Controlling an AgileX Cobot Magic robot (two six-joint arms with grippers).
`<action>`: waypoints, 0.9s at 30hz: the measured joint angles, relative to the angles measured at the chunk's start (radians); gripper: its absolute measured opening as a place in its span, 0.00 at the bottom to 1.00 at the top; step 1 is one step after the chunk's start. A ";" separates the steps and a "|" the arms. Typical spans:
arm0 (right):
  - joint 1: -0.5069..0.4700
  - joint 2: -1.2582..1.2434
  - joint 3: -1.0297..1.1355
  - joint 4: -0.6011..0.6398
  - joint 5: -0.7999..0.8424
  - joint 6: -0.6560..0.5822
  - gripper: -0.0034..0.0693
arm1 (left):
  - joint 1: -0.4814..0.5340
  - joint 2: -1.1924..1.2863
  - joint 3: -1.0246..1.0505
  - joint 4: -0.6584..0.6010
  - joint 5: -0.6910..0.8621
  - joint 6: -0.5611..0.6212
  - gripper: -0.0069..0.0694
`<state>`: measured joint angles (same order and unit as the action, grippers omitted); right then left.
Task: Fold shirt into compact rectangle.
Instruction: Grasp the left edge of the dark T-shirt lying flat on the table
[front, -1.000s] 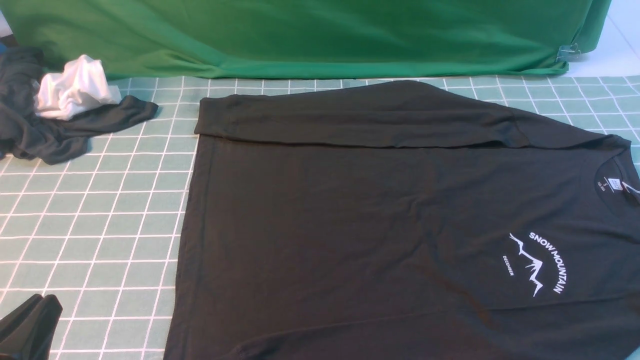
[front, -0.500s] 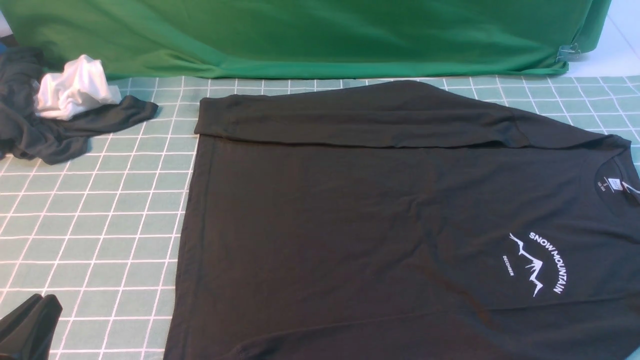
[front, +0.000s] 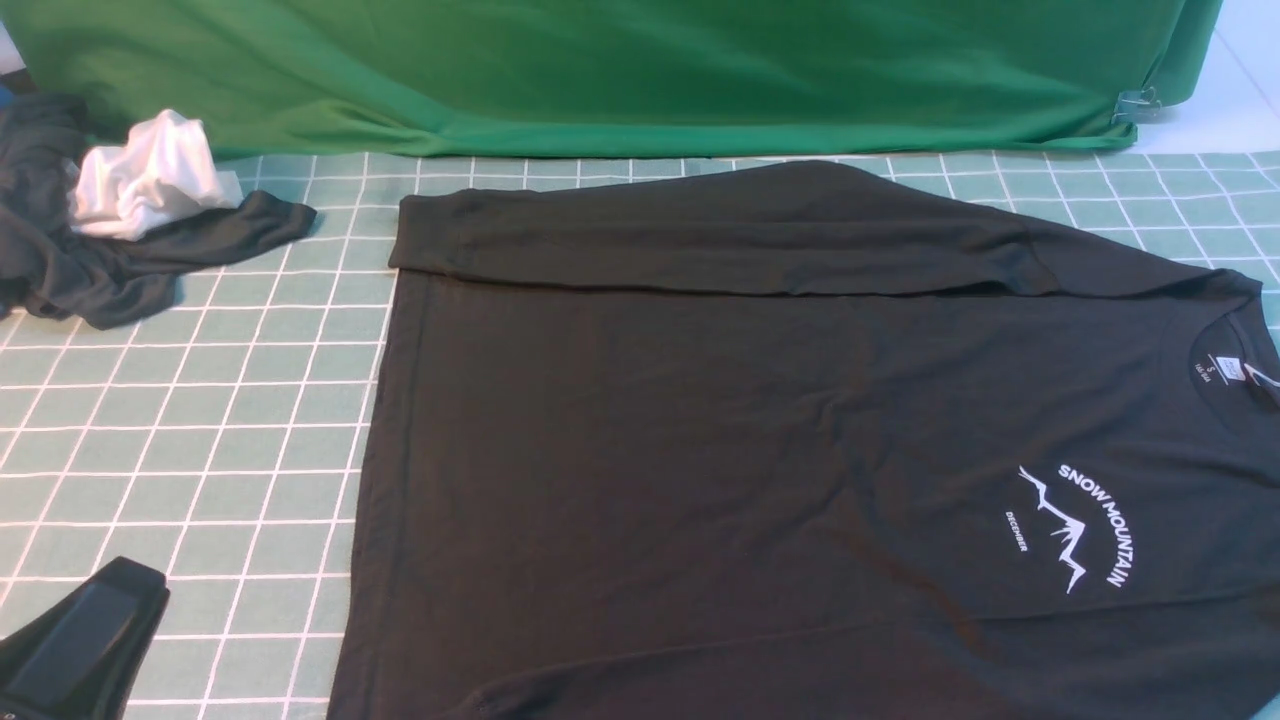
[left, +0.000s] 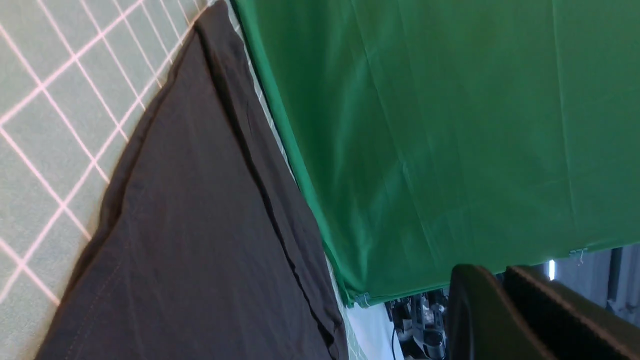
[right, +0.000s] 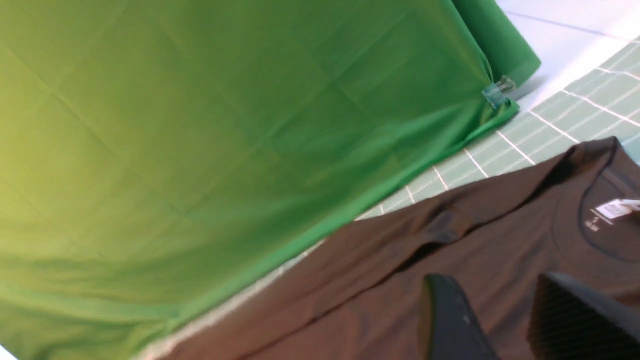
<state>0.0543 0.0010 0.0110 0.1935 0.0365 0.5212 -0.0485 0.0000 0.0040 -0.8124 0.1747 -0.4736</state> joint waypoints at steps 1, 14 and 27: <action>0.000 0.000 0.000 0.001 -0.002 0.003 0.38 | 0.000 0.000 0.000 0.012 -0.004 -0.001 0.14; 0.000 0.101 -0.393 -0.040 0.014 -0.448 0.08 | 0.000 0.115 -0.354 0.155 0.133 0.073 0.14; 0.000 0.581 -0.928 -0.045 0.876 -0.633 0.08 | -0.027 0.983 -0.640 0.185 0.816 0.554 0.14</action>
<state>0.0543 0.5820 -0.9174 0.1486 0.9124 -0.1116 -0.0753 0.9834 -0.6356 -0.6270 0.9904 0.0809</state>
